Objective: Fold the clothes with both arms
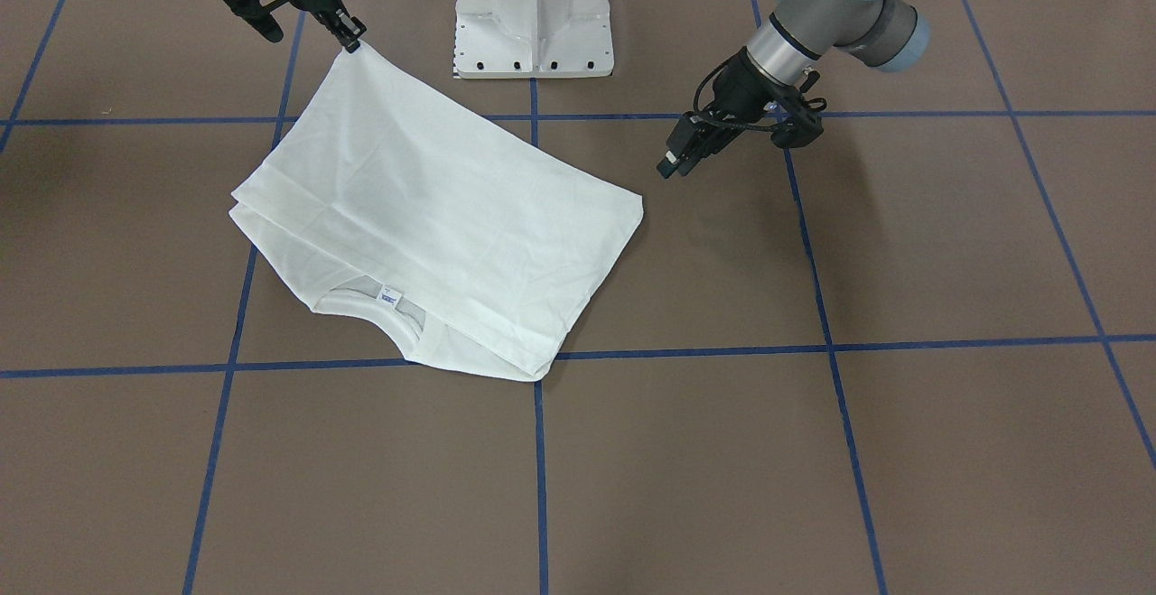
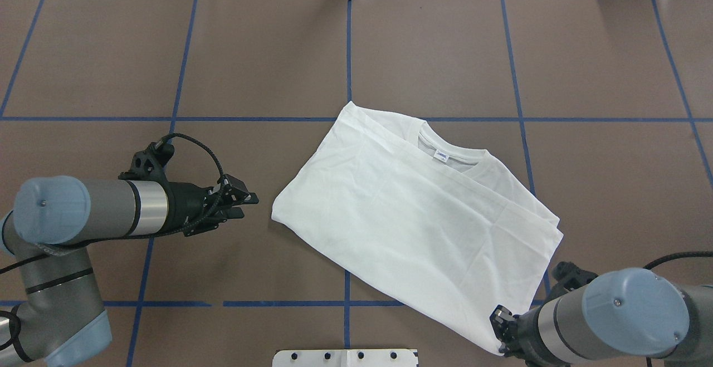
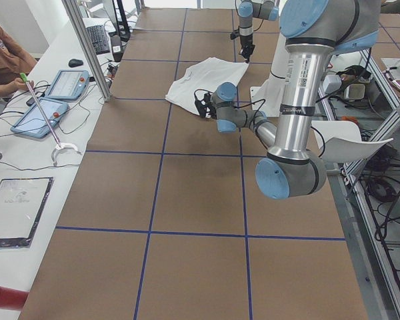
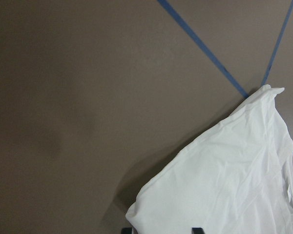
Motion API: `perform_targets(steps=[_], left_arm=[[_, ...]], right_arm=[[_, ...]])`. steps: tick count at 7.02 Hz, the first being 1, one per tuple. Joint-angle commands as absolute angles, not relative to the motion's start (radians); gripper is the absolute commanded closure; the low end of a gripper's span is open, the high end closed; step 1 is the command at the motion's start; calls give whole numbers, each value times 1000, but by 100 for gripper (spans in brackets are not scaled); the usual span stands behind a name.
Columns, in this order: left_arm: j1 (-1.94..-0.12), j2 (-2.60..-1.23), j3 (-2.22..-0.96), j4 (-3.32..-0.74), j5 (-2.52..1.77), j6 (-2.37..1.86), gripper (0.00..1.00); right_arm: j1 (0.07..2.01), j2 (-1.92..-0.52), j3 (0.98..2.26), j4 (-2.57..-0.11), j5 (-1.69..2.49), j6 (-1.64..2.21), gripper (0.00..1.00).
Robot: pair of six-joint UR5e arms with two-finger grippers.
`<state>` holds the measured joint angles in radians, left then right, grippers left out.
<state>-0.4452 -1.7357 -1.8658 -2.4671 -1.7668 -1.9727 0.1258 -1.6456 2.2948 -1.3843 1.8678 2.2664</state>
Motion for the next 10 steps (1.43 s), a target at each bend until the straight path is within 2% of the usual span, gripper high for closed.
perform_targets(steps=[1,2,3,10], left_arm=[[-368,-1823,-1858,-2319,-1767,-2019,42],[-324,-1892,-1849,-2209,-1761,-2040,41],[-286,-1911,-1842,-2172,-1758,-2058,40],[-278,-1925,-1795,-2166,-1718,-2046,43]], right_arm=[[33,-1651,2313,-1387,1868,2328,100],[16,-1652,2312,-1388,1867,2332,100],[-6,-1655,2312,-1413,1858,2332,94],[-34,-1652,2316,-1445,1853,2333,89]])
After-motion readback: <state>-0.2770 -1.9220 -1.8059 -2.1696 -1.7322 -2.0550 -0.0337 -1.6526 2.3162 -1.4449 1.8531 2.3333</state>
